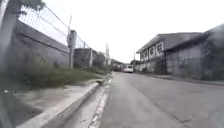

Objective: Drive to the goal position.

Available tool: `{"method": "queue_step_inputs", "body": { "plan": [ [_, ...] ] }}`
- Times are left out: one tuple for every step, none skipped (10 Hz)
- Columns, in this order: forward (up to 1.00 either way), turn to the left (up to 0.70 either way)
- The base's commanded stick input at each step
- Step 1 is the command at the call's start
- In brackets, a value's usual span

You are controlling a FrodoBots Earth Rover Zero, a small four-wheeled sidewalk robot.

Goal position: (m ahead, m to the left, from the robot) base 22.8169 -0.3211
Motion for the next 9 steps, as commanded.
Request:
{"method": "queue_step_inputs", "body": {
  "plan": [
    [0.7, 0.0],
    [0.7, 0.0],
    [0.7, 0.0],
    [0.7, 0.0],
    [0.7, 0.0],
    [0.7, 0.0],
    [0.7, 0.0],
    [0.7, 0.0],
    [0.7, 0.0]
  ]
}}
